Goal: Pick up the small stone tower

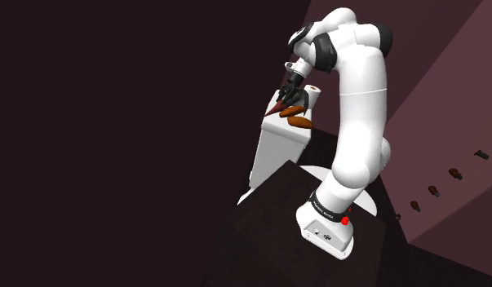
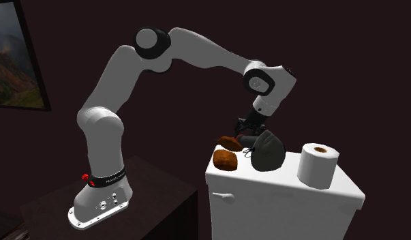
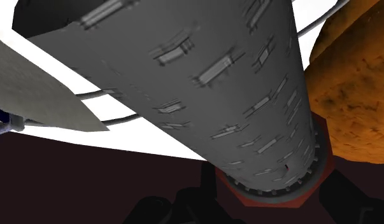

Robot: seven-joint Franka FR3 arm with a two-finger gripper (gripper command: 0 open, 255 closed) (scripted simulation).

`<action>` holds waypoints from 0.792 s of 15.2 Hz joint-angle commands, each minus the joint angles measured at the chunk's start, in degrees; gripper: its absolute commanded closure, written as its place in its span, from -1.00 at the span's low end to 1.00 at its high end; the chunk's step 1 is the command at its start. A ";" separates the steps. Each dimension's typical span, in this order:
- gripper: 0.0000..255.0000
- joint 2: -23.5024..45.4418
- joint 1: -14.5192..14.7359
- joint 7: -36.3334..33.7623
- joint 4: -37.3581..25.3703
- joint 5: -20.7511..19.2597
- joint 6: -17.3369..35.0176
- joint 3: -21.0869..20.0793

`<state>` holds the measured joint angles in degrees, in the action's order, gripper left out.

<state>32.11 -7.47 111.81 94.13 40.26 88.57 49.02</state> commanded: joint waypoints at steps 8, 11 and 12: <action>1.00 0.11 -0.04 0.04 -0.01 0.07 0.06 -0.05; 1.00 -0.57 0.04 -0.50 -0.62 -0.42 -0.91 0.27; 1.00 -0.88 0.07 -0.79 -0.99 -0.63 -1.42 0.40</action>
<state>31.67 -7.51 111.27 93.31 39.90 87.58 49.23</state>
